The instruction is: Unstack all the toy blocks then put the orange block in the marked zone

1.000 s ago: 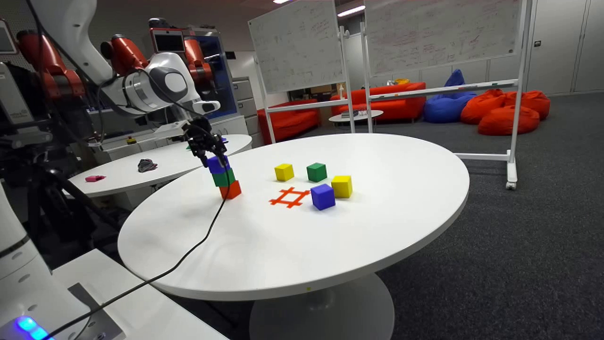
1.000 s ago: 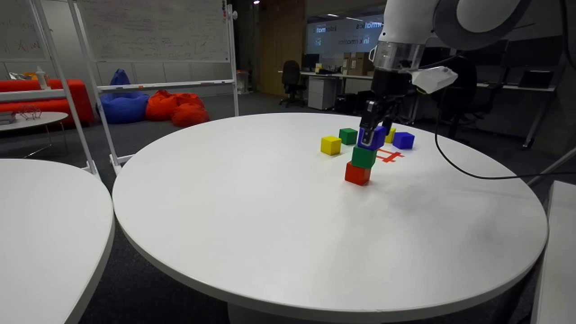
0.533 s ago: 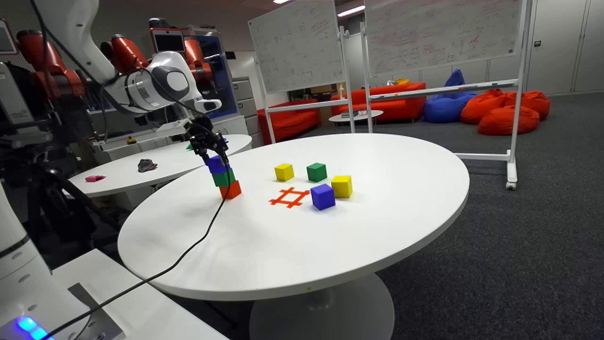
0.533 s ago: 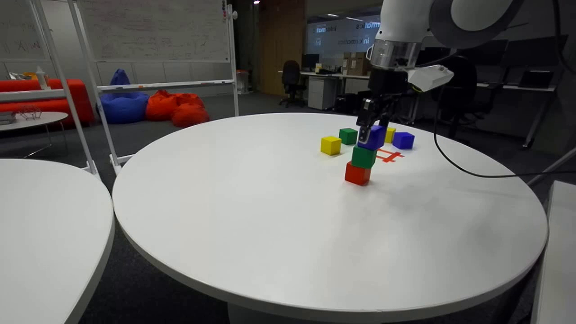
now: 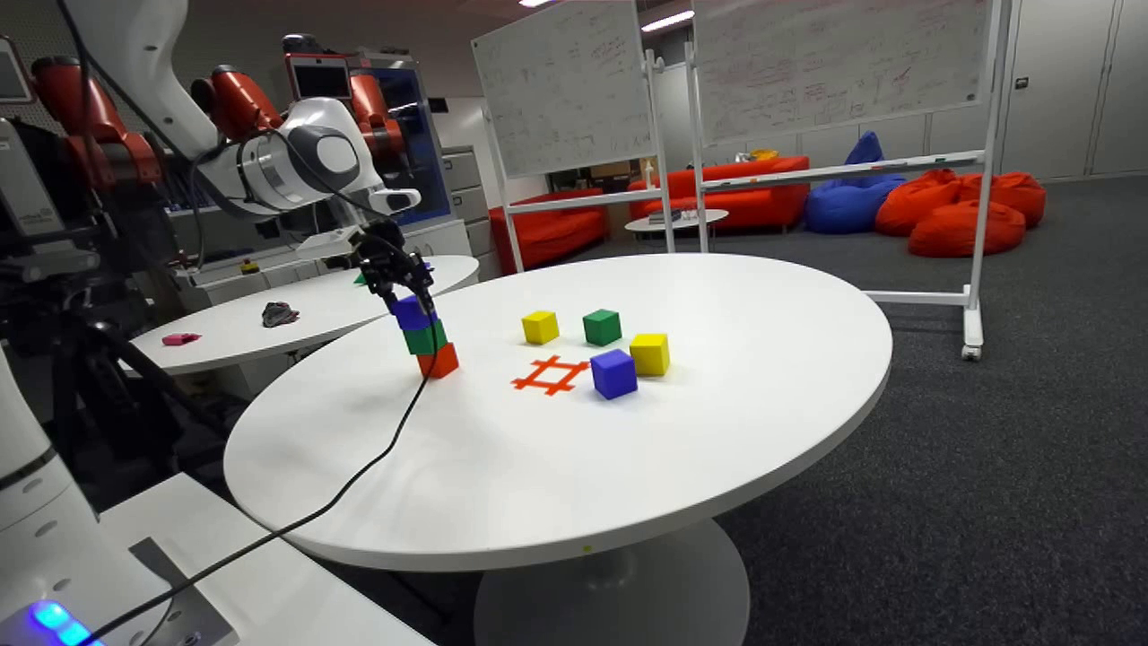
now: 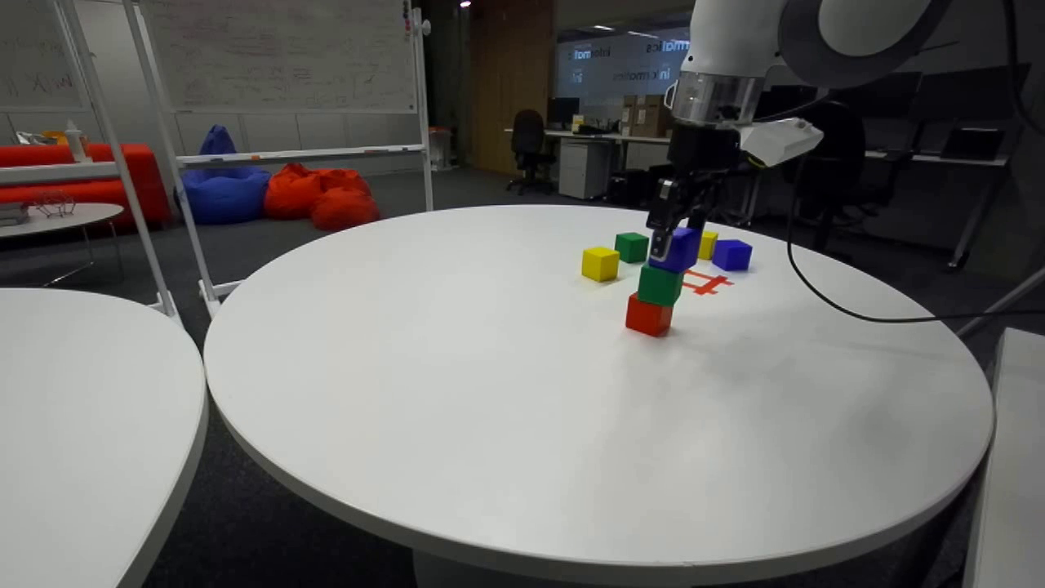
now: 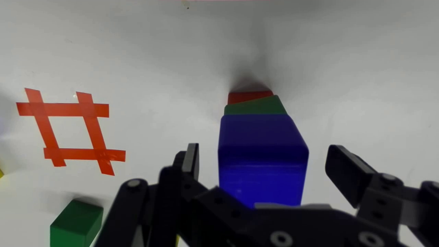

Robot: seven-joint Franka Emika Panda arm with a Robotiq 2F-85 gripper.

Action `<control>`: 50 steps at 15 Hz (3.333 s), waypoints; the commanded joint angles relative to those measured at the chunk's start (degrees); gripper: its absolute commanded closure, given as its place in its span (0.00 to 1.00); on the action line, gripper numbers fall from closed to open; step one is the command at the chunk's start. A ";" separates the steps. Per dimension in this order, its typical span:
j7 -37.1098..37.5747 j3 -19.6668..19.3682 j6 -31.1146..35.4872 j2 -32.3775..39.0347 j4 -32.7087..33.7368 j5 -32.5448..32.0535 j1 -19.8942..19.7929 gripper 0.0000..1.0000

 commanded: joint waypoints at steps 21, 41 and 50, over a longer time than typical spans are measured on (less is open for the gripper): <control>-0.85 -0.38 1.24 -0.36 -0.55 0.17 0.30 0.56; 0.76 0.28 1.07 -4.54 -2.90 -1.13 1.05 0.69; 0.33 1.57 1.00 -5.93 -3.48 -0.68 1.00 0.69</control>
